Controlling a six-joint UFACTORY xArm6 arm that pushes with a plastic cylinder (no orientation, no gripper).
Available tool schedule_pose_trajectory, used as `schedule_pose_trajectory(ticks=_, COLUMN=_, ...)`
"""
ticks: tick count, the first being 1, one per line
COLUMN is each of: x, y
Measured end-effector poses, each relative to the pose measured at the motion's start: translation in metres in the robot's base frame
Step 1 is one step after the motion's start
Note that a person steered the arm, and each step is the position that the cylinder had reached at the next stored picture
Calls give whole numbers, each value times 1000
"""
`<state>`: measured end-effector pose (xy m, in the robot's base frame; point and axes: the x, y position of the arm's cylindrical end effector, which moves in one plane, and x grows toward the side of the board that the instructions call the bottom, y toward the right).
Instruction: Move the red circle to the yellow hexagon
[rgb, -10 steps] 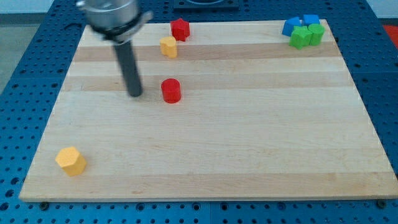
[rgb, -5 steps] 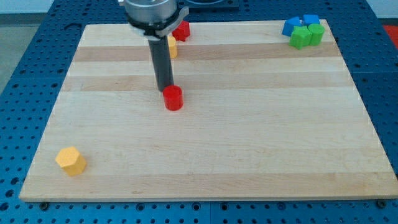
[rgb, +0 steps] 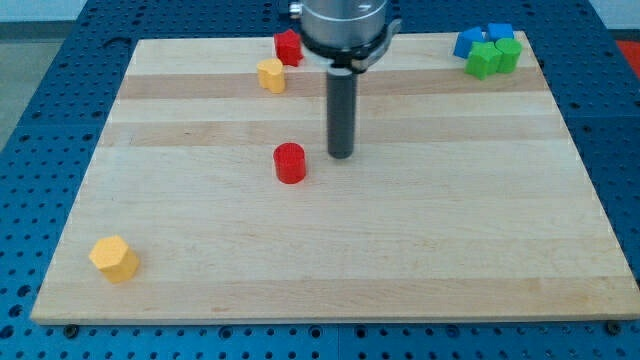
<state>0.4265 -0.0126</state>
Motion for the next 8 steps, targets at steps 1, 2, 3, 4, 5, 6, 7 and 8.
schedule_pose_trajectory(ticks=1, x=25, y=-87)
schedule_pose_trajectory(ticks=2, x=60, y=-140)
schedule_pose_trajectory(ticks=3, x=49, y=-127)
schedule_pose_trajectory(ticks=4, x=49, y=-108)
schedule_pose_trajectory(ticks=5, x=71, y=-124)
schedule_pose_trajectory(ticks=6, x=93, y=-151)
schedule_pose_trajectory(ticks=7, x=95, y=-166)
schedule_pose_trajectory(ticks=8, x=88, y=-150)
